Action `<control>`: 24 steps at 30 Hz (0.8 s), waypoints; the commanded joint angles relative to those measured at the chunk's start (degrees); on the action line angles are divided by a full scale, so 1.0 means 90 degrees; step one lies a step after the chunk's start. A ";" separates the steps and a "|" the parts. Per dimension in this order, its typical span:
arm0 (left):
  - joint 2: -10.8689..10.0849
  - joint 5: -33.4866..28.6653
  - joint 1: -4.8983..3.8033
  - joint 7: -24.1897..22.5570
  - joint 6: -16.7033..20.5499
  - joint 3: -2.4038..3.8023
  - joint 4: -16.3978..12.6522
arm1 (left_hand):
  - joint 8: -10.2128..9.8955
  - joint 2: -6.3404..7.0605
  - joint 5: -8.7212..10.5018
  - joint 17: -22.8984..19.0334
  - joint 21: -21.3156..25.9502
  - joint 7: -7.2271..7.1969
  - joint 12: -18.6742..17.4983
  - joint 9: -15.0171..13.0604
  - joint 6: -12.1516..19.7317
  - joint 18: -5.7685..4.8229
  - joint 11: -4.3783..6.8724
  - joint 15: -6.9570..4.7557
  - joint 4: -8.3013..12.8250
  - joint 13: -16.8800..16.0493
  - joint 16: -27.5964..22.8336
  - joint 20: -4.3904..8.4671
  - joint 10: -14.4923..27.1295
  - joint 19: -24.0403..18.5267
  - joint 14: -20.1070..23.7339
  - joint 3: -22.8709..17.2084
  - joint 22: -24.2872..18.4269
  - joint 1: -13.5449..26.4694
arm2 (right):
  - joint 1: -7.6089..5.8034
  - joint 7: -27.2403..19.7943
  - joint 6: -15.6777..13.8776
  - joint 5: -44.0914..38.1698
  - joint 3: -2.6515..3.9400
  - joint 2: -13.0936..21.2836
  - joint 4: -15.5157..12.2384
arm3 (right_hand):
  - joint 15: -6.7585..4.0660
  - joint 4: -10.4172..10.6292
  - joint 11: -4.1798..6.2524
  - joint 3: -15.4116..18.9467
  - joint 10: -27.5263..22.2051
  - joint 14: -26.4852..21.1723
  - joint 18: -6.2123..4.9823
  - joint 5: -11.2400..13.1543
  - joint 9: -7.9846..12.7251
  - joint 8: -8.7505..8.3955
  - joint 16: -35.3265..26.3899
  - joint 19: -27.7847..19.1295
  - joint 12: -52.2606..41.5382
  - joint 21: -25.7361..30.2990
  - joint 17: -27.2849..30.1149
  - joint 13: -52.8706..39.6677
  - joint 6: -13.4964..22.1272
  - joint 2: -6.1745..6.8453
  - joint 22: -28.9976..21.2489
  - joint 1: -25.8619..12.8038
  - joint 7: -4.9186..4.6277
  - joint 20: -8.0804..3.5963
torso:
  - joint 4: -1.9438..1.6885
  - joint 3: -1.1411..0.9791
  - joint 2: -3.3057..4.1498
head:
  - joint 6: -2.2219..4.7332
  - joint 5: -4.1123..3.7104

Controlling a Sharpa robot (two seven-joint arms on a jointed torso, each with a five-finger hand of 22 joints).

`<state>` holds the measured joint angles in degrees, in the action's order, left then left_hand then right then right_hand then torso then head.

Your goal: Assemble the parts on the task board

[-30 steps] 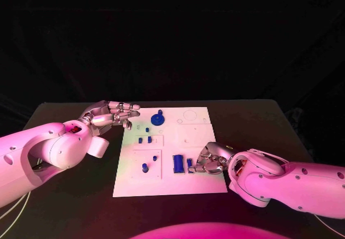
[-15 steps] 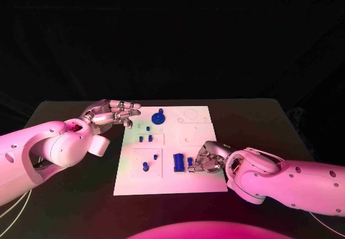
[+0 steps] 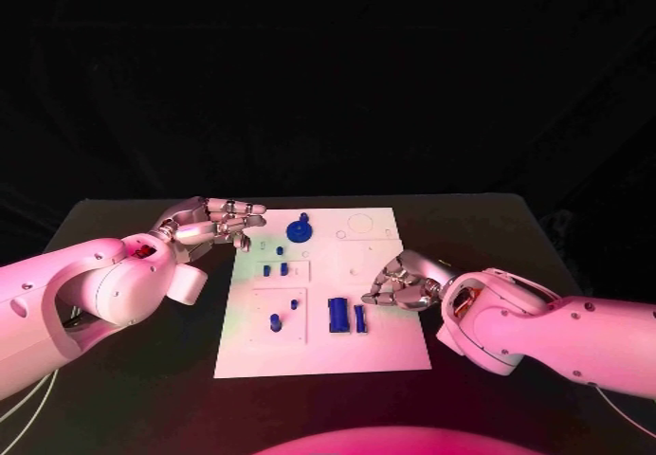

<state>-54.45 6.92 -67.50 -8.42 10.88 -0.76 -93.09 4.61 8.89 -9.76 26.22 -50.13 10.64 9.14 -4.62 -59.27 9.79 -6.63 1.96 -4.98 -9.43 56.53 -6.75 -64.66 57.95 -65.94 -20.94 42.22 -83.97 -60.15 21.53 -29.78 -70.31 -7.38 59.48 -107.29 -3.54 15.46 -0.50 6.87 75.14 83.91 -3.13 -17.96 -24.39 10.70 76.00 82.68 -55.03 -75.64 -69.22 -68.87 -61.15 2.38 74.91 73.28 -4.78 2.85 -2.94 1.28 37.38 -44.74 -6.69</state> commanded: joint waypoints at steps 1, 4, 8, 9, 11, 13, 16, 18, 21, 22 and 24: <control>0.0039 -0.0173 0.0007 -0.0246 0.0052 -0.0009 0.0030 | 0.0020 0.0017 -0.0002 -0.0018 0.0067 -0.0008 0.0048 0.0007 0.0059 0.0084 0.0017 0.0008 -0.0057 -0.0014 -0.0055 -0.0052 0.0057 -0.0013 0.0058 0.0070 -0.0025 0.0119 | -0.0173 -0.1910 -0.0186 0.1981 0.0002 -0.0026 0.0229 | 0.0086 -0.0116 -0.0071 -0.0026 -0.0660 -0.0230 -0.0246 0.0008 0.0051 -0.0112 -0.0855 -0.0549 0.1240 0.1205 0.0973 0.0763 0.0187 -0.0047 0.0720 0.0299 -0.0099 0.0056 | 0.0006 0.0041 -0.0092 | 0.0073 -0.0030; 0.0100 -0.0309 0.0024 -0.0451 0.0197 -0.0023 0.0119 | 0.0048 0.0080 -0.0004 -0.0209 0.0419 -0.0065 0.0117 0.0006 0.0054 0.0078 0.0043 0.0031 -0.0184 -0.0036 -0.0463 -0.0095 0.0057 -0.0299 0.0523 0.0259 -0.0210 0.0244 | -0.0417 -0.2802 0.0090 0.3312 0.0002 -0.0199 0.0725 | 0.0304 -0.0237 -0.0294 -0.0120 -0.1650 -0.1379 -0.0782 0.0198 0.0198 -0.0348 -0.3433 -0.2293 0.2698 0.4651 0.3449 0.1789 0.0571 -0.0189 -0.0712 0.0763 -0.0326 0.0227 | 0.0012 0.0082 -0.0187 | 0.0115 -0.0065; 0.0243 -0.0572 0.0049 -0.0767 0.0462 -0.0032 0.0323 | 0.0053 0.0061 -0.0010 -0.0860 0.1426 -0.0066 0.0061 0.0021 0.0116 0.0006 -0.0049 0.0228 -0.0345 0.0045 -0.1799 -0.0289 0.0196 -0.0989 0.1299 0.0428 -0.0790 0.0227 | -0.0642 -0.3638 0.0450 0.4847 0.0003 -0.0523 0.1470 | 0.0652 -0.0299 -0.0574 -0.0272 -0.2053 -0.2189 -0.0755 0.0527 0.0433 -0.0519 -0.5120 -0.2995 0.3885 0.5939 0.4303 0.3112 0.0738 -0.0283 -0.1722 0.1301 -0.0534 0.0547 | 0.0006 0.0119 -0.0298 | 0.0277 -0.0105; 0.0298 -0.0670 0.0055 -0.0860 0.0545 -0.0033 0.0405 | 0.0046 0.0054 -0.0008 -0.1072 0.1833 -0.0059 0.0015 0.0028 0.0141 -0.0045 -0.0081 0.0322 -0.0385 0.0091 -0.2279 -0.0398 0.0215 -0.1258 0.1476 0.0462 -0.1034 0.0196 | -0.0694 -0.3826 0.0545 0.5170 0.0003 -0.0628 0.1682 | 0.0750 -0.0315 -0.0634 -0.0314 -0.2118 -0.2477 -0.0737 0.0557 0.0505 -0.0566 -0.5564 -0.3179 0.4163 0.6254 0.4550 0.3468 0.0739 -0.0284 -0.1994 0.1421 -0.0542 0.0642 | -0.0004 0.0122 -0.0317 | 0.0317 -0.0112; 0.0427 -0.0874 0.0066 -0.1050 0.0726 -0.0034 0.0600 | 0.0005 0.0043 -0.0005 -0.1375 0.2531 -0.0097 -0.0098 0.0052 0.0234 -0.0112 -0.0133 0.0444 -0.0452 0.0190 -0.3006 -0.0613 0.0245 -0.1594 0.1590 0.0544 -0.1490 0.0144 | -0.0777 -0.4157 0.0698 0.5667 0.0005 -0.0857 0.2107 | 0.0873 -0.0299 -0.0745 -0.0372 -0.1949 -0.2540 -0.0777 0.0621 0.0692 -0.0672 -0.6264 -0.3299 0.4610 0.6826 0.5040 0.4276 0.0670 -0.0299 -0.2613 0.1552 -0.0595 0.0836 | -0.0022 0.0118 -0.0361 | 0.0387 -0.0111; 0.0581 -0.1043 0.0077 -0.1216 0.0906 -0.0035 0.0828 | -0.0035 0.0019 -0.0005 -0.1606 0.3093 -0.0153 -0.0253 0.0079 0.0324 -0.0096 -0.0238 0.0572 -0.0495 0.0306 -0.3608 -0.0795 0.0329 -0.1720 0.1659 0.0657 -0.1902 0.0088 | -0.0828 -0.4416 0.0819 0.6013 0.0014 -0.1083 0.2511 | 0.0969 -0.0330 -0.0794 -0.0452 -0.1781 -0.2534 -0.0812 0.0669 0.0961 -0.0792 -0.7016 -0.3283 0.5052 0.7383 0.5615 0.5234 0.0595 -0.0319 -0.3335 0.1666 -0.0617 0.1005 | -0.0038 0.0110 -0.0407 | 0.0426 -0.0103; 0.0826 -0.1241 0.0089 -0.1389 0.1125 -0.0035 0.1180 | -0.0091 -0.0067 -0.0010 -0.1959 0.3924 -0.0308 -0.0546 0.0099 0.0526 -0.0073 -0.0434 0.0798 -0.0519 0.0521 -0.4470 -0.1060 0.0641 -0.1976 0.1891 0.0955 -0.2516 0.0019 | -0.0868 -0.4698 0.0939 0.6379 0.0031 -0.1412 0.3068 | 0.1100 -0.0395 -0.0880 -0.0484 -0.1650 -0.2473 -0.0818 0.0663 0.1298 -0.0790 -0.7610 -0.3350 0.5392 0.7903 0.6181 0.6085 0.0584 -0.0339 -0.4068 0.1587 -0.0627 0.1129 | -0.0078 0.0102 -0.0467 | 0.0538 -0.0100; 0.0965 -0.1311 0.0102 -0.1461 0.1239 -0.0035 0.1371 | -0.0105 -0.0163 -0.0019 -0.2184 0.4376 -0.0326 -0.0596 0.0101 0.0648 -0.0107 -0.0497 0.0880 -0.0512 0.0636 -0.4935 -0.1109 0.0890 -0.2012 0.1926 0.1197 -0.2879 -0.0055 | -0.0881 -0.4828 0.0996 0.6556 0.0041 -0.1612 0.3389 | 0.1133 -0.0438 -0.0879 -0.0472 -0.1577 -0.2402 -0.0822 0.0656 0.1447 -0.0789 -0.7794 -0.3434 0.5496 0.8002 0.6418 0.6381 0.0568 -0.0356 -0.4406 0.1494 -0.0682 0.1189 | -0.0071 0.0091 -0.0495 | 0.0618 -0.0057; 0.1152 -0.1368 0.0117 -0.1538 0.1348 -0.0034 0.1593 | -0.0110 -0.0303 -0.0027 -0.2452 0.4803 -0.0319 -0.0617 0.0103 0.0690 -0.0195 -0.0507 0.0903 -0.0509 0.0651 -0.5437 -0.1111 0.1076 -0.1896 0.1904 0.1518 -0.3266 -0.0151 | -0.0890 -0.4940 0.1037 0.6710 0.0049 -0.1779 0.3671 | 0.1165 -0.0524 -0.0911 -0.0477 -0.1487 -0.2285 -0.0825 0.0611 0.1627 -0.0788 -0.7970 -0.3529 0.5593 0.8012 0.6689 0.6705 0.0538 -0.0400 -0.4827 0.1400 -0.0686 0.1226 | -0.0100 0.0076 -0.0519 | 0.0688 -0.0052; 0.1190 -0.1376 0.0119 -0.1553 0.1364 -0.0034 0.1635 | -0.0111 -0.0334 -0.0027 -0.2487 0.4880 -0.0308 -0.0619 0.0104 0.0688 -0.0208 -0.0507 0.0897 -0.0508 0.0651 -0.5531 -0.1110 0.1088 -0.1847 0.1878 0.1588 -0.3343 -0.0173 | -0.0892 -0.4964 0.1048 0.6745 0.0051 -0.1817 0.3732 | 0.1170 -0.0542 -0.0906 -0.0477 -0.1467 -0.2257 -0.0826 0.0608 0.1660 -0.0788 -0.7994 -0.3541 0.5605 0.8012 0.6735 0.6761 0.0531 -0.0405 -0.4904 0.1381 -0.0697 0.1230 | -0.0108 0.0072 -0.0520 | 0.0708 -0.0044; 0.1255 -0.1384 0.0122 -0.1579 0.1410 -0.0033 0.1698 | -0.0111 -0.0370 -0.0029 -0.2504 0.4949 -0.0284 -0.0619 0.0104 0.0680 -0.0213 -0.0511 0.0906 -0.0503 0.0651 -0.5620 -0.1108 0.1094 -0.1785 0.1843 0.1651 -0.3419 -0.0205 | -0.0895 -0.4991 0.1064 0.6781 0.0054 -0.1867 0.3806 | 0.1175 -0.0608 -0.0914 -0.0471 -0.1409 -0.2182 -0.0834 0.0607 0.1767 -0.0791 -0.8045 -0.3532 0.5636 0.8006 0.6888 0.6939 0.0510 -0.0410 -0.5148 0.1319 -0.0718 0.1236 | -0.0112 0.0055 -0.0512 | 0.0725 -0.0018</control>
<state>-43.53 -3.24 -66.39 -19.47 20.88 -1.11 -78.21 3.74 5.95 -9.76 3.76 -5.76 7.78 3.78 -3.73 -53.11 8.85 -11.23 10.21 -9.51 -3.62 6.18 -16.60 -55.17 41.64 -49.01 -6.26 11.64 -85.86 -68.21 -19.31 -22.97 -13.65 -6.91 43.01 -73.51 7.04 10.18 -8.79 2.60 62.16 64.07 -9.73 -12.30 -8.73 3.73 3.78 51.14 -4.51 -3.86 -7.57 -6.81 -56.37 -1.34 29.12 85.49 -11.19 13.80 -3.72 2.02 32.95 -38.62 -7.08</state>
